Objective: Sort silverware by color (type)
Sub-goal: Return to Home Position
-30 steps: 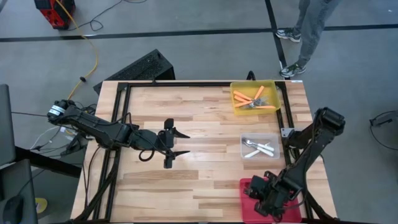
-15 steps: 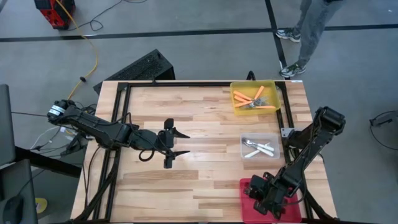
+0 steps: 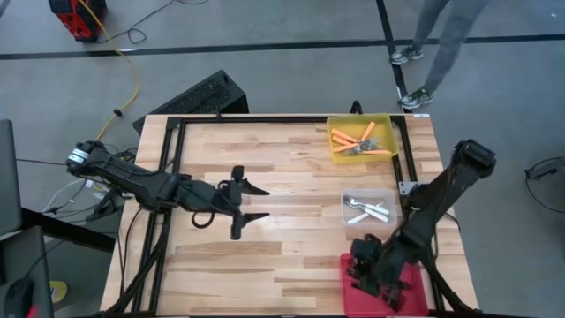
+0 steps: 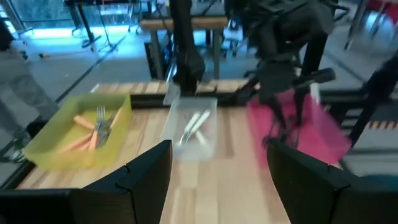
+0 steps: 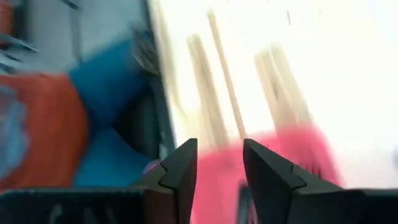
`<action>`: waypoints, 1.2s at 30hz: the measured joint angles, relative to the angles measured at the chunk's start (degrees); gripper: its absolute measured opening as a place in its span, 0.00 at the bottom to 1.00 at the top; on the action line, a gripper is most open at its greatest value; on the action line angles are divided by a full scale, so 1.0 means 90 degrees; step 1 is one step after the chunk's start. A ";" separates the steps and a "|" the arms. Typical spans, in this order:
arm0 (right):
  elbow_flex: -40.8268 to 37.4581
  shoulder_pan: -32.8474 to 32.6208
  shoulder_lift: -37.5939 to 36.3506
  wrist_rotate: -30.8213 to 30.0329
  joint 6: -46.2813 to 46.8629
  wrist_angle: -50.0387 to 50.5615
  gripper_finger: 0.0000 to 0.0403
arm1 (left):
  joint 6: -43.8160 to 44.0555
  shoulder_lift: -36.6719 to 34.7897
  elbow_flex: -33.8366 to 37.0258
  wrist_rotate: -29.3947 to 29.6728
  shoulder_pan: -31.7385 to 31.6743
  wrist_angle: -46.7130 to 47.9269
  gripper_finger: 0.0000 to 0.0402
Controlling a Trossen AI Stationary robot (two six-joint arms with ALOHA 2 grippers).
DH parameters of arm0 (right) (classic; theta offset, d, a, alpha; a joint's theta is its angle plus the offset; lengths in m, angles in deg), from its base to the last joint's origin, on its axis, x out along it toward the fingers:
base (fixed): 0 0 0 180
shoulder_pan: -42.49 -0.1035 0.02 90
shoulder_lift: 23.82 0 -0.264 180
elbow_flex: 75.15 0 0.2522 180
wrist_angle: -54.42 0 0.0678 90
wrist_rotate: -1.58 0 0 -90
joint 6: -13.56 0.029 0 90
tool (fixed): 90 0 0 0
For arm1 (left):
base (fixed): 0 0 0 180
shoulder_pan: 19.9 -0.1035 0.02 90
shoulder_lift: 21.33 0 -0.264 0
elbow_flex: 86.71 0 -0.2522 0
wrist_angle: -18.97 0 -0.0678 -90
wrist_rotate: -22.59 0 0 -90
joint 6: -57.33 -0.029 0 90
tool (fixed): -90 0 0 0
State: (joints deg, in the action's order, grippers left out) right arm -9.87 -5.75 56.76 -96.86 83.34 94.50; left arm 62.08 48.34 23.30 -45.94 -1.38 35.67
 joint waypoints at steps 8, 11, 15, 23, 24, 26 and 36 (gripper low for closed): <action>0.0813 0.0864 -0.1671 -0.0223 -0.1953 -0.0685 0.37 | -0.0015 -0.0554 -0.0403 0.0250 0.0083 0.0384 0.62; 0.1002 0.0990 -0.2185 -0.0190 -0.2606 -0.0995 0.37 | 0.0106 -0.0768 -0.0409 0.0378 0.0081 0.0963 0.62; 0.1101 0.1127 -0.2682 -0.0169 -0.4477 -0.1723 0.37 | 0.0223 -0.1009 -0.0401 0.0367 0.0081 0.1120 0.62; 0.0956 0.1678 -0.4240 0.1694 -0.7289 -0.2082 0.37 | -0.0435 -0.2422 -0.0178 0.0364 0.0082 0.0824 0.61; 0.0866 0.1810 -0.4429 0.1693 -0.7281 -0.2030 0.37 | -0.0486 -0.2643 -0.0033 0.0364 0.0081 0.0652 0.61; 0.0617 0.2185 -0.4759 0.1697 -0.7237 -0.2047 0.37 | -0.0539 -0.3087 0.0409 0.0364 0.0081 0.0280 0.61; -0.1295 0.4225 -0.5660 0.3486 -0.5779 -0.3840 0.37 | -0.0110 -0.4781 0.2895 0.0544 0.0081 -0.1509 0.61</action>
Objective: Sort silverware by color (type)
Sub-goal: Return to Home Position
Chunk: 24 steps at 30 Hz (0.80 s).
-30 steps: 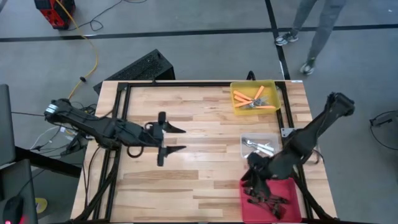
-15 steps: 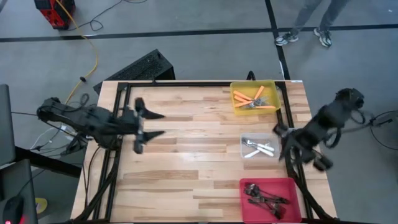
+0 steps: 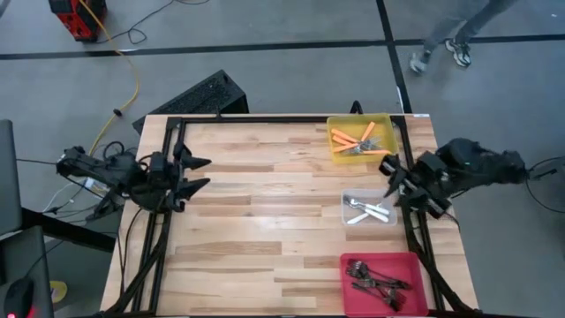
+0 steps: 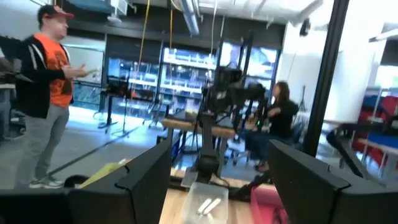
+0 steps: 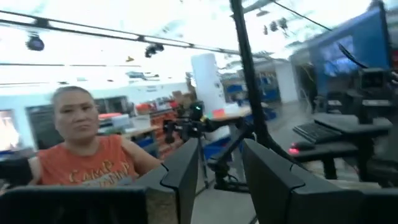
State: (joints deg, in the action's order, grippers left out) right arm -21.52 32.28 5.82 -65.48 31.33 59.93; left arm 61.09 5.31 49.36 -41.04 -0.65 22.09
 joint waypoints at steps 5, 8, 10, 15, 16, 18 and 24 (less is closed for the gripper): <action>-0.0898 0.1237 0.0282 0.1565 0.0974 -0.1877 0.37 | 0.0049 -0.0450 0.0322 -0.0078 0.0000 -0.0026 0.61; -0.1230 0.1996 0.0826 0.2384 0.1687 -0.3058 0.37 | 0.0039 -0.0561 0.0332 -0.0342 0.0000 0.0031 0.61; -0.1357 0.2375 0.1366 0.2780 0.2151 -0.3878 0.37 | 0.0040 -0.0576 0.0329 -0.0370 0.0000 0.0212 0.61; -0.1381 0.2906 0.2613 0.3844 0.2725 -0.6118 0.37 | 0.0147 -0.0559 0.0357 -0.0352 -0.0002 0.0580 0.61; -0.1381 0.3003 0.2741 0.3966 0.2852 -0.6543 0.37 | 0.0115 -0.0566 0.0390 -0.0361 -0.0002 0.0556 0.61; -0.1381 0.3218 0.2868 0.4209 0.3188 -0.7297 0.37 | 0.0034 -0.0671 0.0499 -0.0379 -0.0002 0.0524 0.61; -0.1482 0.4114 0.2396 0.4638 0.4066 -0.8120 0.37 | -0.0033 -0.1514 0.1092 -0.0287 -0.0005 0.0426 0.61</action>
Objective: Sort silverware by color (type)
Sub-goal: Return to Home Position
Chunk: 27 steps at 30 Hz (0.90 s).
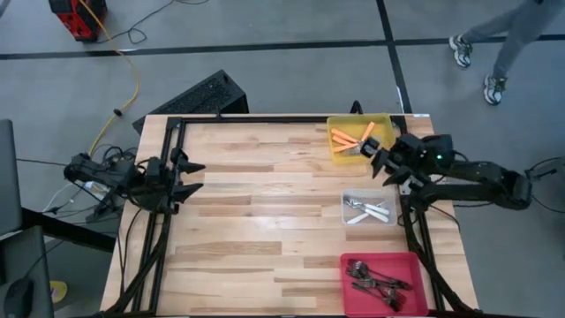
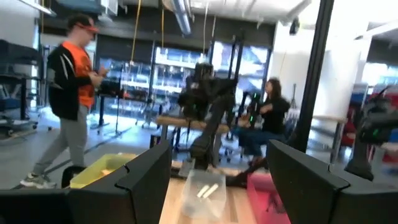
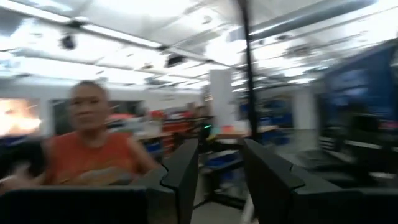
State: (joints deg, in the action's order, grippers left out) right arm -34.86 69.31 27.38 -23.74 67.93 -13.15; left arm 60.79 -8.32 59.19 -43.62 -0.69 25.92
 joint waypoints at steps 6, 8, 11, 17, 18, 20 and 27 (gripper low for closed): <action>-0.0896 0.0934 -0.0873 -0.0598 -0.0367 0.0579 0.37 | -0.0079 -0.1274 0.0613 -0.0210 0.0000 -0.0118 0.61; -0.1211 0.1098 -0.1077 -0.0809 -0.0491 0.0635 0.37 | -0.0082 -0.1453 0.0771 -0.0121 -0.0001 -0.0243 0.61; -0.1675 0.1227 -0.1312 -0.0875 -0.0809 0.0656 0.37 | -0.0092 -0.1390 0.0912 -0.0027 -0.0007 -0.0177 0.61; -0.2699 0.1251 -0.1863 -0.1627 -0.1719 0.0665 0.37 | -0.0095 -0.1369 0.1210 -0.0064 -0.0093 -0.0254 0.61; -0.2853 0.1248 -0.1955 -0.1747 -0.1837 0.0658 0.37 | -0.0092 -0.1384 0.1268 -0.0068 -0.0104 -0.0284 0.61; -0.2883 0.1249 -0.2115 -0.1867 -0.1985 0.1062 0.37 | -0.0033 -0.1418 0.1411 -0.0063 -0.0136 -0.0295 0.61; -0.2876 0.1000 -0.2324 -0.2281 -0.2953 0.3189 0.37 | 0.0006 -0.1421 0.1848 -0.0059 -0.0343 -0.0683 0.61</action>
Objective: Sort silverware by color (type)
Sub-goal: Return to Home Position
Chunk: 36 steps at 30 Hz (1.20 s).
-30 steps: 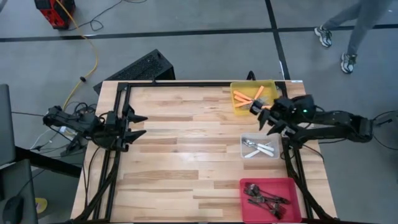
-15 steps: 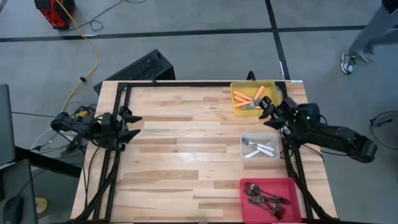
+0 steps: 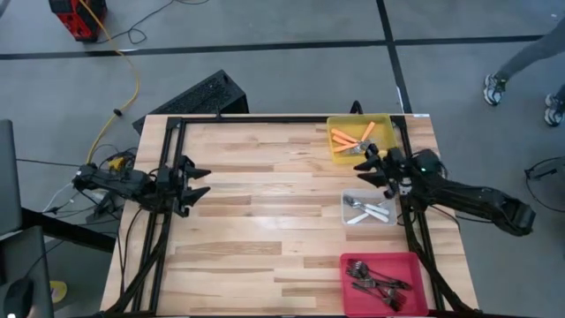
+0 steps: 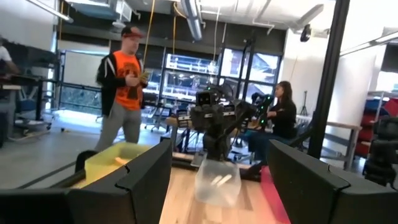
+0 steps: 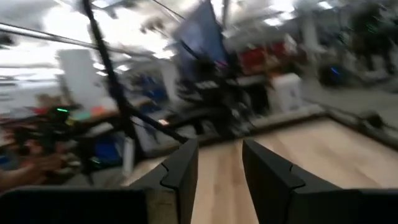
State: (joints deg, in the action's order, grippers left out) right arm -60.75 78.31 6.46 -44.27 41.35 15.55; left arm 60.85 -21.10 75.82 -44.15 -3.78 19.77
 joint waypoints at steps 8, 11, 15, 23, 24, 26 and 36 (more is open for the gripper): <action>0.0000 -0.0879 0.0007 -0.1776 -0.1010 0.1523 0.37 | 0.0502 0.0002 0.0345 -0.0052 -0.0060 0.0043 0.61; 0.0000 -0.1493 0.0014 -0.2408 -0.1396 0.1610 0.37 | 0.0418 0.0002 0.0345 -0.0116 -0.0060 -0.0050 0.61; 0.0000 -0.2396 0.0013 -0.3095 -0.1507 0.1326 0.37 | 0.0234 0.0002 0.0348 -0.0163 -0.0060 -0.0133 0.61; 0.0446 -0.3474 -0.0284 -0.3039 -0.0496 0.0581 0.37 | 0.0076 0.0002 0.0353 -0.0106 -0.0060 -0.0859 0.61; 0.0616 -0.3506 -0.0411 -0.2953 -0.0471 0.0590 0.37 | 0.0068 0.0002 0.0353 -0.0106 -0.0060 -0.0962 0.61; 0.0966 -0.3516 -0.0690 -0.2921 -0.0367 0.0875 0.37 | 0.0068 0.0002 0.0354 -0.0100 -0.0060 -0.1068 0.61; 0.3150 -0.3115 -0.2217 -0.3883 -0.0987 0.6090 0.37 | 0.0351 0.0002 0.0360 -0.0182 -0.0060 -0.0988 0.61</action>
State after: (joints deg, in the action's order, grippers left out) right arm -32.40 50.28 -13.49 -79.22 32.46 70.37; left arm 64.00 -21.08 79.06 -45.79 -4.32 10.88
